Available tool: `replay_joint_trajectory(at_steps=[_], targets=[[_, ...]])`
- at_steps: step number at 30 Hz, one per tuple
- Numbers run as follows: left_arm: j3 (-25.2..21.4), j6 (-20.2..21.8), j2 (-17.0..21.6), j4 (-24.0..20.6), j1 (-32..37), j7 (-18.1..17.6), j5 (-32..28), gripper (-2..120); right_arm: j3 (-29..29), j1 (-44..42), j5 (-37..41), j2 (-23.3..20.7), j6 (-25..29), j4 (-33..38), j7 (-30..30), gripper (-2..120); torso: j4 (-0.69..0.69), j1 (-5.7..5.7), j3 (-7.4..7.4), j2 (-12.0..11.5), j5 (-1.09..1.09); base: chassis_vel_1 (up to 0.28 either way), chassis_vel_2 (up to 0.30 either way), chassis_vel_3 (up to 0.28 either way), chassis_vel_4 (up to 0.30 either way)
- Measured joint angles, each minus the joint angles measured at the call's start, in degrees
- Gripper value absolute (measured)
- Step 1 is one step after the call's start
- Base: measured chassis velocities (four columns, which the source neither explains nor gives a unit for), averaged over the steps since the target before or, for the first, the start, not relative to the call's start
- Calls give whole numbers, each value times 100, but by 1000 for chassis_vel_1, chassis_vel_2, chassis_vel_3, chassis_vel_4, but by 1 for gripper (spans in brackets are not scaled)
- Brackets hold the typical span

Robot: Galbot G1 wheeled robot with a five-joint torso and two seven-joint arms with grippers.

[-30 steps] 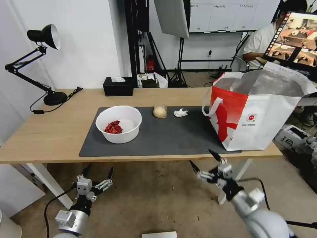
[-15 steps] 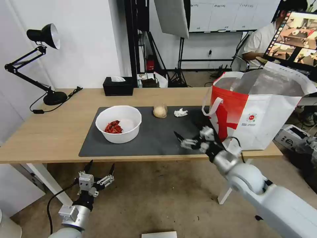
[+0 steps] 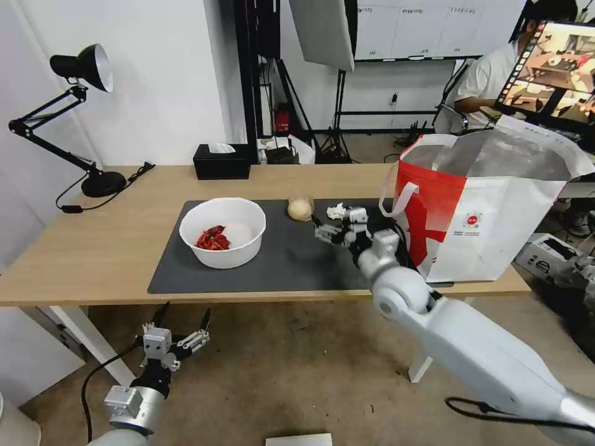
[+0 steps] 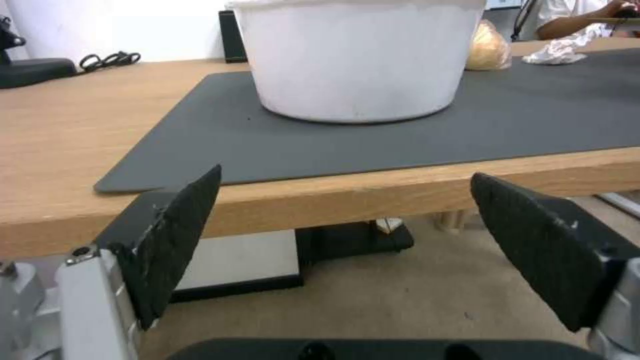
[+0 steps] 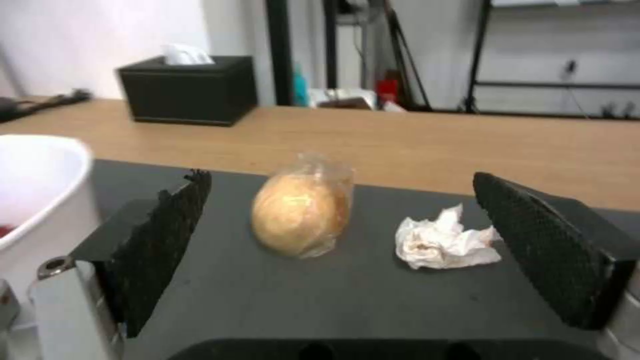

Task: Pick up the trash from the table and place it into the takeout bag.

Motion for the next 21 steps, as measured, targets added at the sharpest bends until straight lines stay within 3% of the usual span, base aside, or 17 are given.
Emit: replay_joint_trajectory(at_steps=[9,21], targets=[[-8,-27,13,0,33,1,-2,100,-423,540,389,493,-551,-509,954,100,0,-1,0,0,0,0,0,0,0],[-42,-37,-15,-25,92,11,-5,100,-549,987,739,1139,-757,-1316,1740,100,0,-1,0,0,1,0,0,0,0]])
